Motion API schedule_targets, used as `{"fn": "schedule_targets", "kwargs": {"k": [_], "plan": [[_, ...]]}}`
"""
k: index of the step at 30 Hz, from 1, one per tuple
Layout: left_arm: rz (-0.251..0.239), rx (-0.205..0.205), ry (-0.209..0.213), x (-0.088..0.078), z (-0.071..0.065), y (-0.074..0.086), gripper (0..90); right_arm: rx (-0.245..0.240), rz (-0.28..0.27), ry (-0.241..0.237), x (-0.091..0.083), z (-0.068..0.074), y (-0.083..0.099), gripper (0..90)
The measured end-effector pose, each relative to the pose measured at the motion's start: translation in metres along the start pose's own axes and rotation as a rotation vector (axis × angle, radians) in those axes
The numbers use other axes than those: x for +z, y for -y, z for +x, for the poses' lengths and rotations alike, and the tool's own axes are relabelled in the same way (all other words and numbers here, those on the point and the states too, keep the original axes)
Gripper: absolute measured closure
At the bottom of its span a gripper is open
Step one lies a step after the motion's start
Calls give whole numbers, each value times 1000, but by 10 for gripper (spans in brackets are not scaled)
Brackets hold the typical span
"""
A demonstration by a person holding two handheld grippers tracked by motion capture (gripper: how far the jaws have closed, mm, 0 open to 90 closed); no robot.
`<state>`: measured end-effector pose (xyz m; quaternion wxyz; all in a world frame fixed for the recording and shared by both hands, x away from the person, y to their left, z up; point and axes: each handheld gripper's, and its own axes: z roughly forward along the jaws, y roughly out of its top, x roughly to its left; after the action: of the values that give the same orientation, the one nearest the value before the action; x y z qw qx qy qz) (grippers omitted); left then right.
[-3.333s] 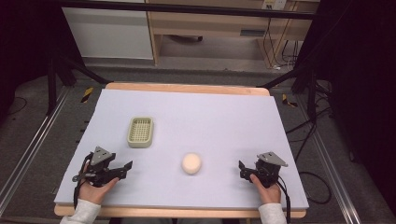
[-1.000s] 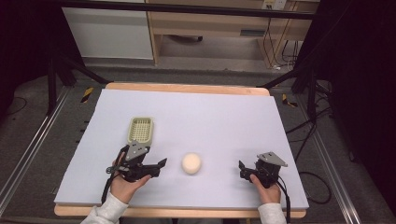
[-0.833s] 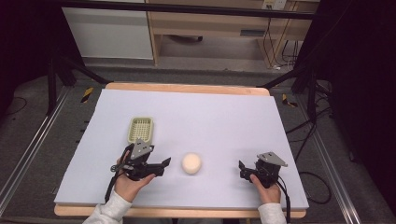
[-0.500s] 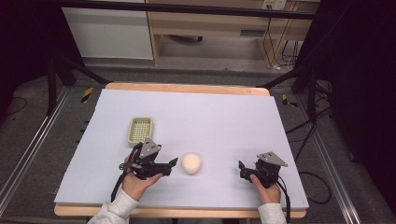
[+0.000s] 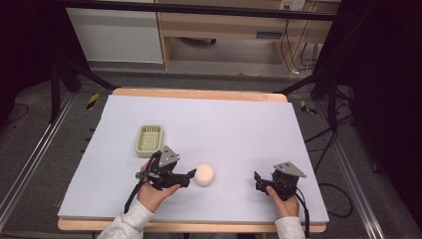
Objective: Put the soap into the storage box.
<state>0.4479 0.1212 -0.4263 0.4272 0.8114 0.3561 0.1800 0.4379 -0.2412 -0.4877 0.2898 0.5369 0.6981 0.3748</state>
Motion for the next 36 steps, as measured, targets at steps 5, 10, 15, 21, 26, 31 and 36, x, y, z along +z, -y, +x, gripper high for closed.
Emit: {"fn": "schedule_targets", "kwargs": {"k": [5, 10, 15, 21, 26, 31, 36], "plan": [[13, 14, 18, 9, -6, -2, 207, 1, 2, 0, 0, 0, 0, 41], [28, 26, 27, 17, -11, -4, 204, 1, 1, -3, 0, 0, 0, 41], [43, 35, 30, 23, -14, -4, 204, 0, 0, -1, 0, 0, 0, 41], [64, 50, 22, 31, -16, -1, 202, 0, 5, -3, 0, 1, 0, 41], [88, 65, 21, 38, -20, 1, 201, 0, 1, -3, 0, 0, 0, 41], [100, 62, 26, 42, -20, 2, 198, -1, 1, -4, 0, 0, 0, 41], [110, 62, 40, 47, -22, 3, 195, -6, 5, -4, 0, 1, 0, 41]]}}
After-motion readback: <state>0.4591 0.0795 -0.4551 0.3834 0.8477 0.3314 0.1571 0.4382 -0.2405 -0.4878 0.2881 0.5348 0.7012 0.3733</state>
